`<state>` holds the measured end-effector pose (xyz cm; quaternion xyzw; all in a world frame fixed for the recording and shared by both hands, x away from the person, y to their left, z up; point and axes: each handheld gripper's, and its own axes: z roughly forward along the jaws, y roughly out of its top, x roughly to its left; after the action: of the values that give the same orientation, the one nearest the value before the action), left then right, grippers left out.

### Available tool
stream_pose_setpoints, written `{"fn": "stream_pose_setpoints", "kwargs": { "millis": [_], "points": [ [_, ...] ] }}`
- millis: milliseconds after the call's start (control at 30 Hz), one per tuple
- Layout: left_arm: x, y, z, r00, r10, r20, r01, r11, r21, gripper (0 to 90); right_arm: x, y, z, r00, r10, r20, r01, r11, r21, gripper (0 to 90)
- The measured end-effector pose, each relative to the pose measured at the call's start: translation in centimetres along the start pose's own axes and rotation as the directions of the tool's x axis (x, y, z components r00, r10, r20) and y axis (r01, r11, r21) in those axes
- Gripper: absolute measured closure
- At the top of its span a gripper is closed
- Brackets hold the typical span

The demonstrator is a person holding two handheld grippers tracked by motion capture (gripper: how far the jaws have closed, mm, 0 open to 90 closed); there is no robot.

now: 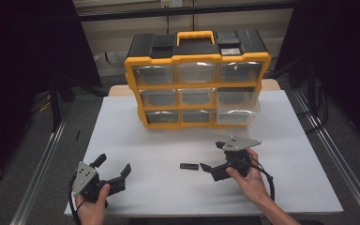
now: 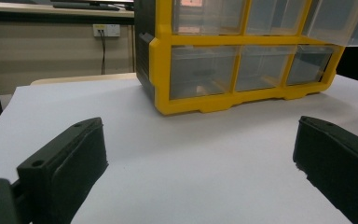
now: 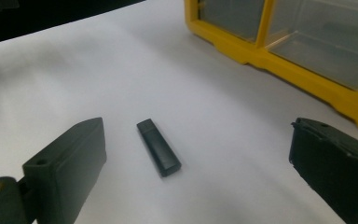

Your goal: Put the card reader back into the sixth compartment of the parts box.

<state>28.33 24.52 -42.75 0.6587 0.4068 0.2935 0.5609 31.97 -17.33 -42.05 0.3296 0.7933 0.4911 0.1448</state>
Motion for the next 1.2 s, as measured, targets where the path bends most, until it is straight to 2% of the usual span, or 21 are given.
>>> {"fn": "stream_pose_setpoints", "kwargs": {
  "millis": [300,700,733,900,1000,1100,1167,1200],
  "points": [
    [0.0,0.0,0.0,1.0000,0.004,0.002,-0.004,1.0000,0.002,2.6,0.1,0.5,1.2,0.9988,0.018,-0.046,-0.015,0.998,0.067,3.9],
    [0.0,0.0,0.0,1.0000,0.004,0.004,-0.004,1.0000,0.004,2.6,0.3,1.6,3.2,0.9961,-0.047,-0.074,0.059,0.984,0.168,3.5],
    [0.0,0.0,0.0,1.0000,0.006,0.002,-0.006,1.0000,0.004,2.6,0.3,1.8,3.7,0.9948,-0.050,-0.089,0.066,0.978,0.198,4.0],
    [0.0,0.0,0.0,1.0000,0.007,0.002,-0.007,1.0000,0.003,2.6,0.3,2.2,4.4,0.9911,-0.060,-0.119,0.086,0.969,0.232,4.1],
    [-0.1,0.0,0.0,1.0000,0.005,0.004,-0.005,1.0000,0.005,2.6,0.4,2.7,5.1,0.9885,-0.063,-0.138,0.099,0.956,0.275,4.3],
    [0.0,0.0,0.0,1.0000,0.005,0.003,-0.005,1.0000,0.006,2.6,0.4,3.1,5.9,0.9838,-0.069,-0.165,0.120,0.939,0.321,7.9],
    [-0.1,0.0,0.1,1.0000,0.004,0.001,-0.004,1.0000,0.007,2.6,0.4,3.3,6.4,0.9811,-0.081,-0.176,0.140,0.925,0.354,10.0],
    [0.0,0.0,0.0,0.9999,0.014,0.000,-0.014,0.9998,0.011,2.6,0.5,3.5,6.6,0.9800,-0.087,-0.179,0.148,0.919,0.365,12.7]
  ]
}}
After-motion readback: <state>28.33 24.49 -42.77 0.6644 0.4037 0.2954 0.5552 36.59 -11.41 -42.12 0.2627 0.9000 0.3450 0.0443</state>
